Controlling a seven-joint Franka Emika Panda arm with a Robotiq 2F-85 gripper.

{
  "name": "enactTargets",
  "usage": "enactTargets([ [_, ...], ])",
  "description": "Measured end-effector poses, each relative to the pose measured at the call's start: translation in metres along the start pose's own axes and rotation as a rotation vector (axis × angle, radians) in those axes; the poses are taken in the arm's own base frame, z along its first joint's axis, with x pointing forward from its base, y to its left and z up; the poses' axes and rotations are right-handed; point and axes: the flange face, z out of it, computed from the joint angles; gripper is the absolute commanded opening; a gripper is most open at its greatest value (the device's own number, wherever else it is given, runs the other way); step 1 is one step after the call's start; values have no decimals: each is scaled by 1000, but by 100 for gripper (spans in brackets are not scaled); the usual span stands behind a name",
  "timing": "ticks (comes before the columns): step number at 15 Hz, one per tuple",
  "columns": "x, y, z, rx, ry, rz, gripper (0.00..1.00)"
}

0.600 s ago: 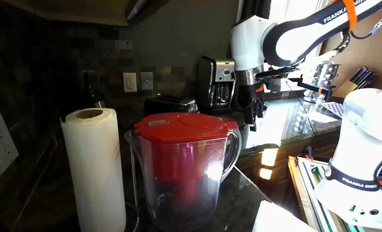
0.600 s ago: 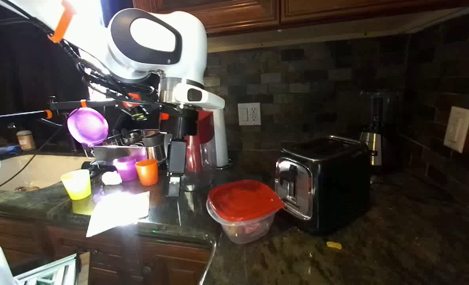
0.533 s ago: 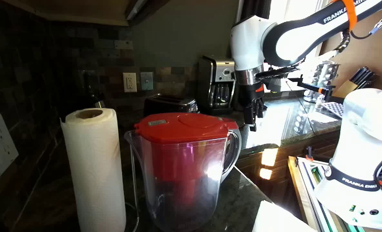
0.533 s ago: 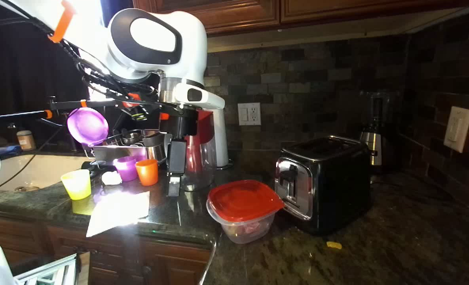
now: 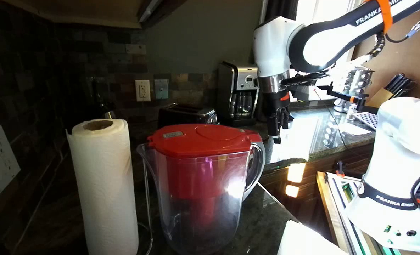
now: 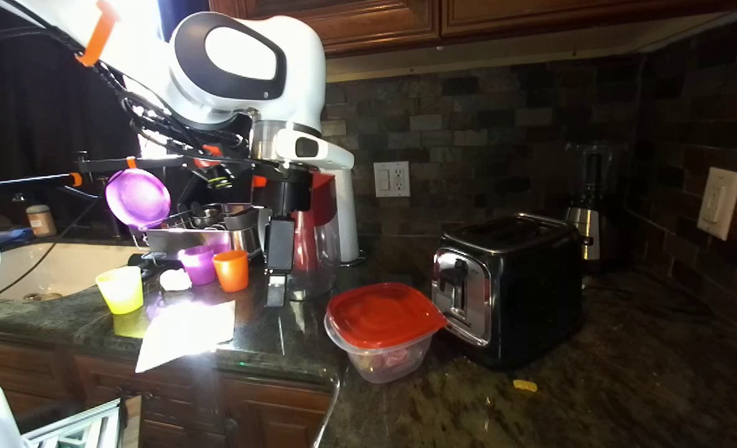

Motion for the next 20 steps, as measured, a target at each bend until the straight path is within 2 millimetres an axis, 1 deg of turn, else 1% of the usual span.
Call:
enactTargets([
  [4, 6, -7, -9, -5, 86, -22, 100],
  [9, 14, -28, -22, 27, 216, -72, 100],
  [12, 20, -39, -23, 46, 262, -94, 100],
  [15, 28, -45, -21, 60, 282, -103, 100],
  [17, 37, -42, -25, 71, 289, -101, 100],
  [19, 48, -30, -34, 93, 296, -126, 100],
  [20, 55, -20, -38, 109, 300, -151, 100],
])
